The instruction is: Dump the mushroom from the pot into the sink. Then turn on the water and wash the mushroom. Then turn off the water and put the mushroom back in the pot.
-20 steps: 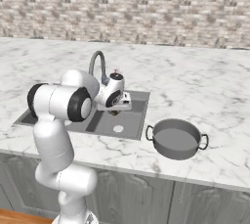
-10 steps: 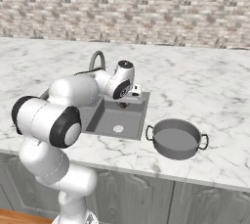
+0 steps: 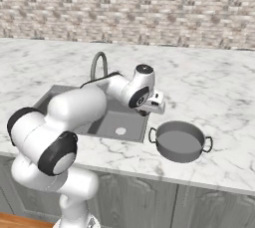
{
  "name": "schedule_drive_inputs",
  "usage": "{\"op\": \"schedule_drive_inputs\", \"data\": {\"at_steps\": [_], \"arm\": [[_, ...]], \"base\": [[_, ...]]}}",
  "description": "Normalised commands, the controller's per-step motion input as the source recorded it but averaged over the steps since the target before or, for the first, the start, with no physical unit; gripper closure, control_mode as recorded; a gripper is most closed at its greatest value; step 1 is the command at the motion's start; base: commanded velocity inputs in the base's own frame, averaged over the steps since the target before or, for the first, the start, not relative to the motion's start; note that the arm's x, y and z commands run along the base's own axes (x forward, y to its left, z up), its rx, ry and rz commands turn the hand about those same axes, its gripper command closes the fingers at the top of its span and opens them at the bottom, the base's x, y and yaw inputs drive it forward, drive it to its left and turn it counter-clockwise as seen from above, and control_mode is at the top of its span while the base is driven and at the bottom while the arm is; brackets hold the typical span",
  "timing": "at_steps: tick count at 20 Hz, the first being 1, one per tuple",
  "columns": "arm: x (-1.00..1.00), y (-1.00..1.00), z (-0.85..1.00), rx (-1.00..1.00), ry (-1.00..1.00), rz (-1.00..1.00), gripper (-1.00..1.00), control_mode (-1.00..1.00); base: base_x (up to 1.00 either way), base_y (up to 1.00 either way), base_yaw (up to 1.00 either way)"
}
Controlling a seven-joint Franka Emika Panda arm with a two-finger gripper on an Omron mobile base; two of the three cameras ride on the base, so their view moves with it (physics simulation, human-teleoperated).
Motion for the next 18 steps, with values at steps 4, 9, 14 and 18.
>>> {"op": "schedule_drive_inputs", "data": {"at_steps": [4,9,14,18], "arm": [[-0.48,-0.79,0.0,0.0,0.0,-0.17,1.0,-1.0],[-0.39,-0.71,0.0,0.0,0.0,-0.16,1.0,-1.0],[-0.07,-0.54,-0.01,0.0,0.0,-0.11,1.0,-1.0],[0.0,-0.36,-0.09,0.0,0.0,-0.03,1.0,-1.0]], "base": [[0.0,0.0,0.0],[0.0,0.0,0.0],[0.0,0.0,0.0],[0.0,0.0,0.0]]}}
